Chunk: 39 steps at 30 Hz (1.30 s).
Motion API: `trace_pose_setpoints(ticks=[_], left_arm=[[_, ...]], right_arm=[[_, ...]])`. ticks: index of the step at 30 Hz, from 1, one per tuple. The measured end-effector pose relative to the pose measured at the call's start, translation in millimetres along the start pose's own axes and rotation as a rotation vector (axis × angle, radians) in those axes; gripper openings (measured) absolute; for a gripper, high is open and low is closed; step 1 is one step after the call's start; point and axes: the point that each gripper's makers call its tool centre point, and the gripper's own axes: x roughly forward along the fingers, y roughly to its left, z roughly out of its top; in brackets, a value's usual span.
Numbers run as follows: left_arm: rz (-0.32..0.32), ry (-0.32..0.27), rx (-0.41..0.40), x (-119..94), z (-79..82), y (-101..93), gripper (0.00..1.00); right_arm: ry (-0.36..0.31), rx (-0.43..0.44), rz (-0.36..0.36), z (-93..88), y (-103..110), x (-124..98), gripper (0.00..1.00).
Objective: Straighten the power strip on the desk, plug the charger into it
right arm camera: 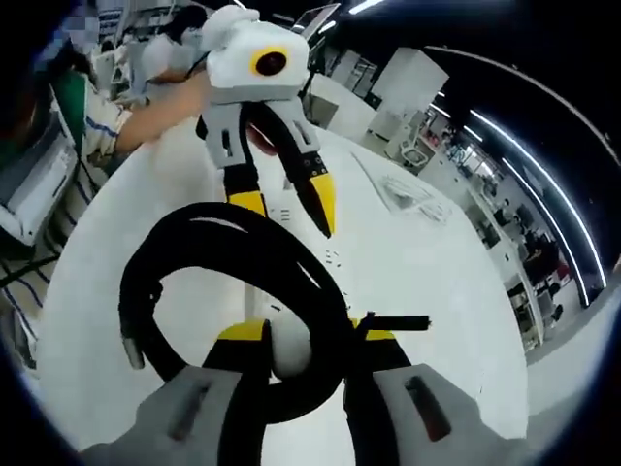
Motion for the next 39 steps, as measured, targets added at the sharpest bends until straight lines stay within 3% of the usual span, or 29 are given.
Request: trace_pose_setpoints(ticks=[8, 22, 28, 39], left_arm=[[0.004, 0.006, 0.005, 0.9, -1.7, -3.7, 0.29], [-0.002, 0.013, -0.008, 2.6, -5.3, -5.3, 0.29], [-0.008, 0.012, -0.01, 0.5, -0.4, 5.5, 0.29], [0.002, 0.006, -0.018, -4.5, 3.3, 15.2, 0.29]], right_arm=[[-0.073, -0.041, -0.053, 4.5, 3.6, -2.0, 0.28], [-0.2, 0.026, -0.092, 8.7, -3.3, -4.3, 0.29], [-0.221, 0.032, -0.091, 11.0, -3.5, -8.7, 0.29], [-0.328, 0.085, -0.091, 20.9, -10.9, -29.9, 0.28]])
